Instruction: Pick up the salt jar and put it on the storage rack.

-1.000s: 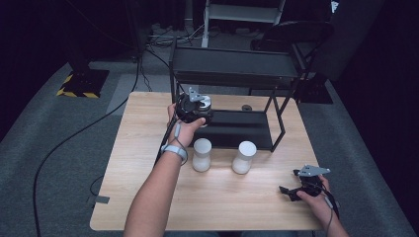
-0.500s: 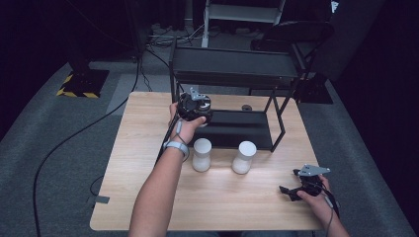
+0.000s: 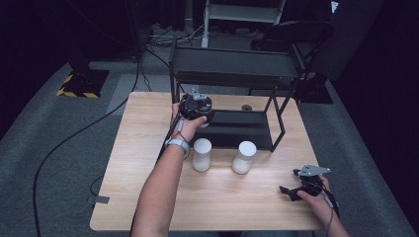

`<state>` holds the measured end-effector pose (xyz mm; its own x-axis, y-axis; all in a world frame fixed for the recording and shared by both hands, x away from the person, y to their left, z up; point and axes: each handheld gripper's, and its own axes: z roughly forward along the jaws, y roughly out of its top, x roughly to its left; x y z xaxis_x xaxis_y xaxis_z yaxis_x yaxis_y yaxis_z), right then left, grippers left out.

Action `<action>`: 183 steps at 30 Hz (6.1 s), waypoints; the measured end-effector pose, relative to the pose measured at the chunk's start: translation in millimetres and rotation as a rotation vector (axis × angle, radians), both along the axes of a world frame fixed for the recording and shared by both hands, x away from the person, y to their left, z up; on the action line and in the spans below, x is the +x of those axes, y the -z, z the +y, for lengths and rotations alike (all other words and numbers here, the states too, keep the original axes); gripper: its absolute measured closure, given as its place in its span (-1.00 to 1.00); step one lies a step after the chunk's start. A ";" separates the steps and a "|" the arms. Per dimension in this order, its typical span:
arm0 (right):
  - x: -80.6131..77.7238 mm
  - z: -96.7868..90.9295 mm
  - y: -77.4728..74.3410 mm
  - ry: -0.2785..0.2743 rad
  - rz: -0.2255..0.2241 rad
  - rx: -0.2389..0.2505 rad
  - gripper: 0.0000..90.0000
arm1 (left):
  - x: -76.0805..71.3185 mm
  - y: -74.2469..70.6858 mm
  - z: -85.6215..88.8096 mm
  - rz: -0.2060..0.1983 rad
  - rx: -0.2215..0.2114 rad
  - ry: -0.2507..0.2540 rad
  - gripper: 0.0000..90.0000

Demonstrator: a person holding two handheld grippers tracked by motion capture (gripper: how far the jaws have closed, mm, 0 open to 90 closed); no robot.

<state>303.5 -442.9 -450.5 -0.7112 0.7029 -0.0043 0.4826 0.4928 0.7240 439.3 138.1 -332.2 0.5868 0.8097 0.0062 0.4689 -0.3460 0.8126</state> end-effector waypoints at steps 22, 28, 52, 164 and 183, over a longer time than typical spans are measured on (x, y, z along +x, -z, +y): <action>0.1 -0.1 0.1 0.000 0.000 0.001 -0.99 | 23.5 23.2 -2.9 0.031 0.024 0.002 -0.32; 0.1 -0.1 0.1 0.000 0.000 0.001 -0.99 | 28.9 26.7 -4.0 0.059 0.021 -0.003 -0.32; 0.1 0.0 0.1 0.000 0.000 0.000 -0.99 | 40.8 43.2 -13.0 0.088 0.051 -0.005 -0.32; -1.1 0.2 0.0 0.001 -0.002 -0.003 -1.00 | -104.8 -8.8 91.5 -0.078 -0.081 -0.065 -0.71; -3.8 0.2 -0.1 0.004 -0.001 -0.003 -1.00 | -139.3 0.7 115.1 -0.072 -0.044 -0.062 -0.97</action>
